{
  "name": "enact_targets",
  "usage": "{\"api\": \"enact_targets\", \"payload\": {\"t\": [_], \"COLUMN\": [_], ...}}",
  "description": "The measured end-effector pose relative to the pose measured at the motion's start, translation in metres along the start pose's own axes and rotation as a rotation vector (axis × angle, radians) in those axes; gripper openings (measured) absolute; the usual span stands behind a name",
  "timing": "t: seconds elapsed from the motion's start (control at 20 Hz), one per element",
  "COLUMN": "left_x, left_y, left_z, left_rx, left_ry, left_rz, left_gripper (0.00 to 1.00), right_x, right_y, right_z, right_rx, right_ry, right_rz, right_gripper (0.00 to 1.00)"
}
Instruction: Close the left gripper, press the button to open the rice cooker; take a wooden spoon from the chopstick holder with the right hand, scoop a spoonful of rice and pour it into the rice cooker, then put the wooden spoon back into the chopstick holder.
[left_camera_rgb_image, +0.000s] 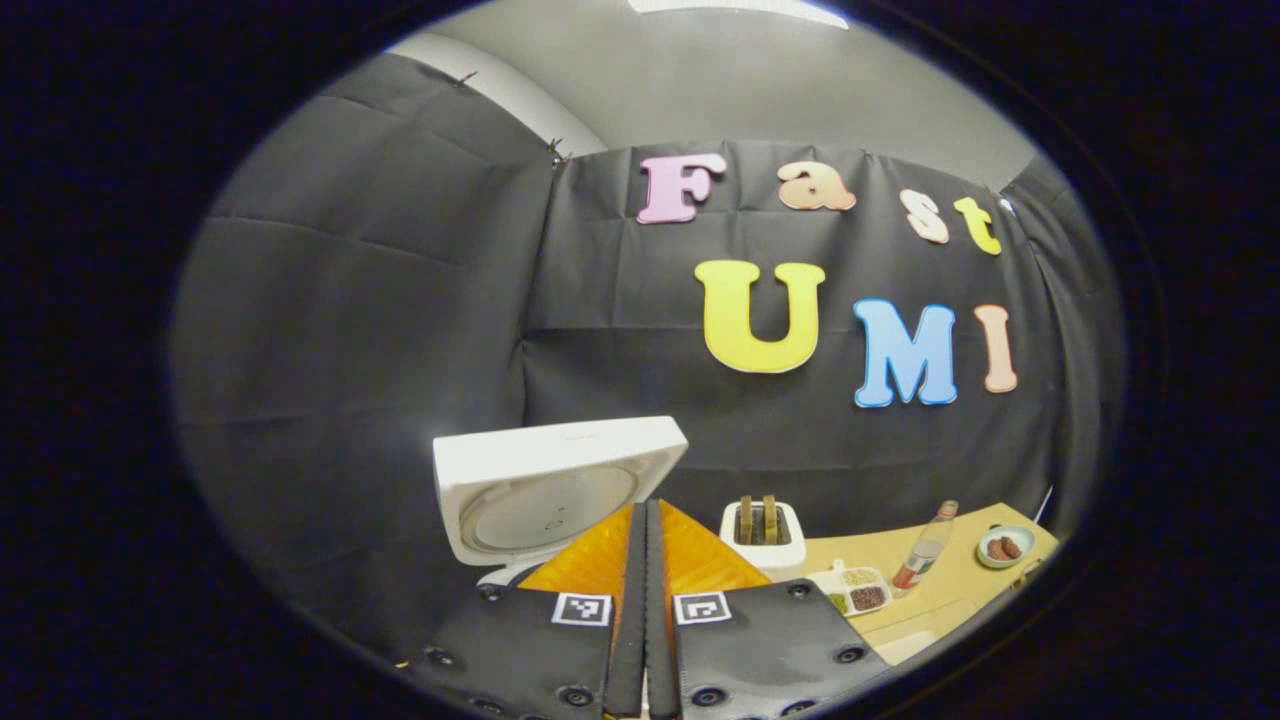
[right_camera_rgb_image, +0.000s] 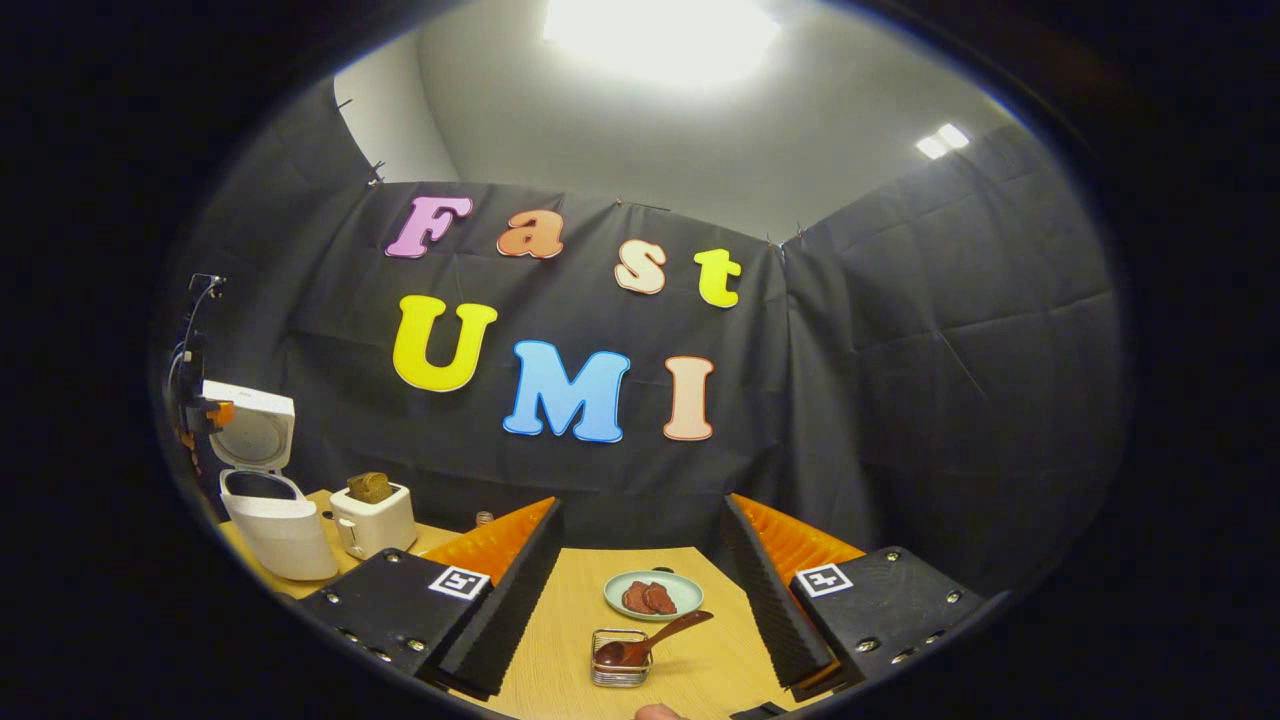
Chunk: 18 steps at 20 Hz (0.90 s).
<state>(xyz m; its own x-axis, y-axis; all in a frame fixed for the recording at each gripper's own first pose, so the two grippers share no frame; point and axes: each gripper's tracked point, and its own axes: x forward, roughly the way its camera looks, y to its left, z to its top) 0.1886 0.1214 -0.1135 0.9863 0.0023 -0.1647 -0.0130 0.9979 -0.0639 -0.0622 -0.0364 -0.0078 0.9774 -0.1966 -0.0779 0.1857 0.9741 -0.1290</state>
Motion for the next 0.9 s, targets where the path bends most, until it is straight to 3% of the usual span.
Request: {"api": "enact_targets", "payload": {"t": [0.05, 0.2, 0.35, 0.55, 0.9], "left_x": [-0.010, -0.036, -0.065, -0.100, -0.152], "left_y": [-0.006, -0.032, -0.049, -0.080, -0.119], "left_z": [0.008, 0.030, 0.049, 0.072, 0.072], "left_rx": [-0.007, -0.018, -0.004, 0.025, 0.049], "left_ry": [-0.015, -0.062, -0.112, -0.166, -0.164], "left_rz": [-0.007, -0.026, -0.039, -0.068, -0.106], "left_gripper": [0.10, 0.70, 0.94, 0.95, 0.92], "right_x": [0.003, 0.014, 0.028, 0.053, 0.097], "right_y": [-0.002, -0.008, -0.016, -0.035, -0.058], "right_z": [-0.003, -0.013, -0.020, -0.041, -0.120], "right_rx": [0.006, 0.028, 0.048, 0.070, 0.145], "right_ry": [0.000, 0.012, 0.002, 0.012, 0.180], "right_rz": [0.003, 0.015, 0.037, 0.039, 0.029], "right_gripper": [0.95, 0.95, 0.95, 0.95, 0.96]}}
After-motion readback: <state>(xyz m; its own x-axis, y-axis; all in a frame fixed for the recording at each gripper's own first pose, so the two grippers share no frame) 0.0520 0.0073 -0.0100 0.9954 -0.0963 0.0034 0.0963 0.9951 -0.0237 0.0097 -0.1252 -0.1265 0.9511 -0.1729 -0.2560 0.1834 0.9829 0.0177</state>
